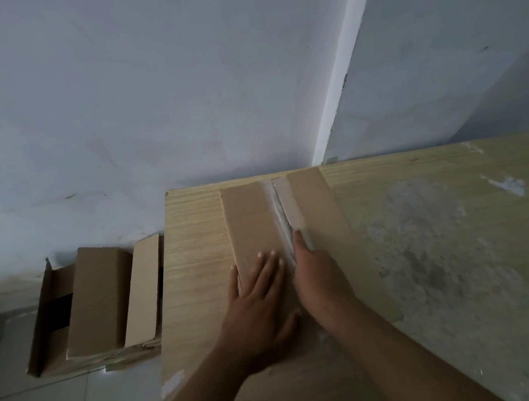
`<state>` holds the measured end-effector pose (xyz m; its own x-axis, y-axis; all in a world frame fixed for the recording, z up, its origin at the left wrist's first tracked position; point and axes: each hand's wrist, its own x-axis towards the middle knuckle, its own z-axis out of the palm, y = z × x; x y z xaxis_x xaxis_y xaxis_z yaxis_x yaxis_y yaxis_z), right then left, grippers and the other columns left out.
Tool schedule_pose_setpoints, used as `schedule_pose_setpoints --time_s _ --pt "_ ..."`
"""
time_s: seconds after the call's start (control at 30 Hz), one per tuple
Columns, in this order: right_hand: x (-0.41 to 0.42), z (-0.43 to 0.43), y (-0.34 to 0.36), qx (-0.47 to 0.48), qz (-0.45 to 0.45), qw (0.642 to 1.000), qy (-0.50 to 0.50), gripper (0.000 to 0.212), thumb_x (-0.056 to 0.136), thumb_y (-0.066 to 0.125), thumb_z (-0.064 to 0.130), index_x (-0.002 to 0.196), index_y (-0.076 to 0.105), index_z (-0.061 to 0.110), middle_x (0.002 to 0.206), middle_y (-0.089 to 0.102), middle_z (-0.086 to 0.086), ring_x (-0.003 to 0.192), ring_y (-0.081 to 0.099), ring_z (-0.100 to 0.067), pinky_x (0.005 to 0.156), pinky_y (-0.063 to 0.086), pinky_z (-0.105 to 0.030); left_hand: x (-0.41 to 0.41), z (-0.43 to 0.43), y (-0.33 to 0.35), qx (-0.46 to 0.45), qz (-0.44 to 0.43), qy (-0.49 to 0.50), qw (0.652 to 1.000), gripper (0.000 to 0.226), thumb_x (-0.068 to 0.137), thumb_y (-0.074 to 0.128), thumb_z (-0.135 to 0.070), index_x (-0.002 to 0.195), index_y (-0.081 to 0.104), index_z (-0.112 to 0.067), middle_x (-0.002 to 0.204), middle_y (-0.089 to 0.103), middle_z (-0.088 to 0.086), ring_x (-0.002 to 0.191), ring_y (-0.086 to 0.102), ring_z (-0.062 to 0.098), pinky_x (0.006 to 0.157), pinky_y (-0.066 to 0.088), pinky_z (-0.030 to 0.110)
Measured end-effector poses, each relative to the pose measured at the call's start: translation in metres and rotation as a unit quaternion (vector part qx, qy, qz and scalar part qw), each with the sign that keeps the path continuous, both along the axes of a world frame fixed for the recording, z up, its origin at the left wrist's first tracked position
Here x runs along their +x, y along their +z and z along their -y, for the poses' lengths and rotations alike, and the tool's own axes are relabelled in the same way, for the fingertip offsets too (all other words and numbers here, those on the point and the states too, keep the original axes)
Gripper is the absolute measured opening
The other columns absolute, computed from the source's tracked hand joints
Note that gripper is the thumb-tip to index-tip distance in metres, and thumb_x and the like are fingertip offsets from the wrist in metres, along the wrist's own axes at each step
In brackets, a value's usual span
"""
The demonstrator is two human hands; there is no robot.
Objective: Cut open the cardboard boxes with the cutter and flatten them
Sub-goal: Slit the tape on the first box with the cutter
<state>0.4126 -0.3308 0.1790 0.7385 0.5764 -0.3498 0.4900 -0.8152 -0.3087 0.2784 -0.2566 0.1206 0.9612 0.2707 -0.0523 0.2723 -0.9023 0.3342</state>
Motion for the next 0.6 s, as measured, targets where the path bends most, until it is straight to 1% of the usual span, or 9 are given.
schedule_pose_setpoints --time_s 0.1,0.13,0.17,0.23,0.3,0.37,0.43,0.5,0.6 --pt "0.007 -0.008 0.0 0.011 0.015 1.0 0.007 0.059 0.105 0.031 0.015 0.16 0.011 0.022 0.133 0.058 -0.019 0.118 0.058 -0.036 0.096 0.047 -0.041 -0.019 0.009 0.001 0.018 -0.018 -0.026 0.999 0.118 0.083 0.029 -0.095 0.165 -0.006 -0.018 0.172 -0.018 -0.002 0.156 -0.024 0.02 0.122 -0.014 0.062" --pt "0.008 -0.01 0.0 0.009 0.016 1.0 0.007 0.058 0.104 0.03 0.014 0.16 0.014 0.021 0.135 0.057 -0.02 0.12 0.057 -0.037 0.097 0.046 -0.042 -0.021 0.007 0.001 0.028 -0.032 -0.033 0.999 0.126 0.077 0.03 -0.1 0.164 -0.009 -0.018 0.171 -0.02 -0.001 0.156 -0.026 0.02 0.122 -0.013 0.063" --pt "0.01 -0.013 0.001 0.008 0.017 1.0 0.007 0.057 0.104 0.03 0.014 0.159 0.015 0.019 0.136 0.056 -0.02 0.121 0.057 -0.037 0.098 0.046 -0.042 -0.02 0.004 -0.001 0.034 -0.038 -0.035 0.998 0.128 0.075 0.033 -0.101 0.164 -0.011 -0.019 0.171 -0.021 -0.002 0.155 -0.027 0.02 0.123 -0.01 0.063" --pt "0.013 -0.015 0.002 0.002 0.021 1.0 0.012 0.055 0.104 0.029 0.014 0.159 0.018 0.017 0.136 0.055 -0.02 0.121 0.056 -0.038 0.098 0.045 -0.042 -0.016 0.002 -0.001 0.028 -0.041 -0.028 0.998 0.126 0.076 0.037 -0.097 0.163 -0.014 -0.022 0.171 -0.022 -0.003 0.155 -0.028 0.018 0.125 -0.005 0.062" --pt "0.015 -0.015 0.005 -0.001 0.028 1.0 0.01 0.051 0.105 0.029 0.015 0.155 0.026 0.013 0.135 0.056 -0.02 0.121 0.057 -0.038 0.097 0.046 -0.041 -0.011 0.003 -0.001 0.017 -0.052 -0.021 0.998 0.124 0.077 0.039 -0.095 0.162 -0.018 -0.024 0.169 -0.025 -0.006 0.152 -0.033 0.014 0.126 -0.007 0.059" --pt "0.017 -0.014 0.01 -0.003 0.035 0.999 0.009 0.045 0.103 0.029 0.011 0.146 0.039 0.008 0.131 0.059 -0.021 0.119 0.059 -0.038 0.094 0.047 -0.041 -0.004 0.002 0.0 0.014 -0.054 -0.013 0.998 0.125 0.077 0.04 -0.094 0.162 -0.02 -0.025 0.169 -0.027 -0.007 0.151 -0.036 0.012 0.126 -0.007 0.058" --pt "0.016 -0.01 0.015 -0.011 0.041 0.999 0.017 0.04 0.101 0.03 0.008 0.136 0.049 0.004 0.128 0.061 -0.02 0.117 0.06 -0.037 0.092 0.048 -0.039 0.003 -0.002 0.0 0.015 -0.056 -0.006 0.998 0.125 0.076 0.041 -0.093 0.162 -0.02 -0.025 0.168 -0.028 -0.008 0.15 -0.036 0.011 0.126 -0.005 0.059" --pt "0.014 -0.001 0.018 -0.024 0.045 0.998 0.027 0.036 0.101 0.034 0.007 0.132 0.052 0.003 0.127 0.061 -0.02 0.117 0.061 -0.036 0.091 0.049 -0.039 0.01 -0.006 0.001 0.013 -0.058 0.0 0.998 0.126 0.075 0.039 -0.094 0.162 -0.02 -0.025 0.168 -0.028 -0.009 0.15 -0.036 0.011 0.126 -0.005 0.059" --pt "0.005 0.017 0.02 -0.039 0.04 0.998 0.034 0.037 0.101 0.034 0.006 0.133 0.051 0.003 0.126 0.061 -0.019 0.116 0.061 -0.036 0.091 0.05 -0.039 0.018 -0.008 0.0 0.005 -0.053 0.004 0.999 0.126 0.072 0.033 -0.095 0.163 -0.018 -0.024 0.169 -0.027 -0.009 0.151 -0.034 0.011 0.127 -0.004 0.058"
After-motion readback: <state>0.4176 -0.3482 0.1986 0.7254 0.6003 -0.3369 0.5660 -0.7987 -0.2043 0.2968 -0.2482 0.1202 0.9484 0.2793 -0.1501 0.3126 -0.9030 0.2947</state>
